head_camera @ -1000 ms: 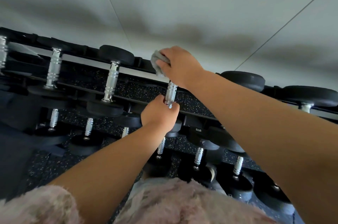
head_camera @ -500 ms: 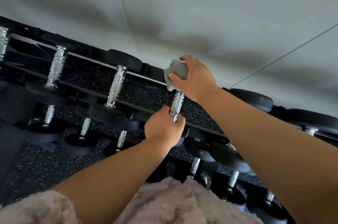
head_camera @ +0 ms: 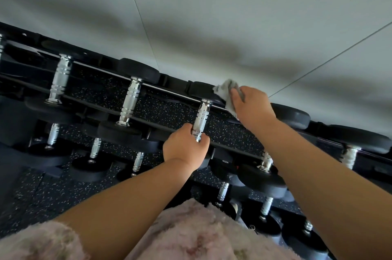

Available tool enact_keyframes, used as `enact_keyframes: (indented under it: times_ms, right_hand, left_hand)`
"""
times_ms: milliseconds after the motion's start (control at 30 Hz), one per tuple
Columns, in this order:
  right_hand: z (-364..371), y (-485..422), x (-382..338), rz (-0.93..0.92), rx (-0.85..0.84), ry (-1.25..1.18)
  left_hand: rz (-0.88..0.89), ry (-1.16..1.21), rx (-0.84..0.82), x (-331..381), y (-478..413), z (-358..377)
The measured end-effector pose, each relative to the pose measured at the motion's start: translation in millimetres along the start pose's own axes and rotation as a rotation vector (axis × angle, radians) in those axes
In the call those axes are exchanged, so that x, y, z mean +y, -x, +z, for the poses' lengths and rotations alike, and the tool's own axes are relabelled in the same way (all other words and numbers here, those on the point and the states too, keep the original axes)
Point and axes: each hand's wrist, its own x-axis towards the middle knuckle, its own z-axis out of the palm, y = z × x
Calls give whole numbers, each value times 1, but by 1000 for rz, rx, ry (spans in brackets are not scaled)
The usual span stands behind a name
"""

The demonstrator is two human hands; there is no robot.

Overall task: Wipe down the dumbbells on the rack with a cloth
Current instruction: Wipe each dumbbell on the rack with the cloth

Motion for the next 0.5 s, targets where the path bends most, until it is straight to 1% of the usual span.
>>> enact_keyframes:
  times_ms: [67,133,233,300,433,500]
  right_hand:
    - [-1,16,8,-68,50,38]
    - [-6,28,11,-113,104,9]
    - [-30,41,26,-132,239,-36]
    - [-47,49,49,-150,309,26]
    - [-63,63,100,-220,300,294]
    - [-70,67,123,-174,295,318]
  left_hand:
    - [-5,-3,18,1,1,0]
    - [-11,-7,24,2,2,-1]
    - [-15,-24,19,4,3,-2]
    - [-8,-38,21,5,4,-3]
    - [41,-61,73,5,6,-1]
    - [71,-58,115,5,7,0]
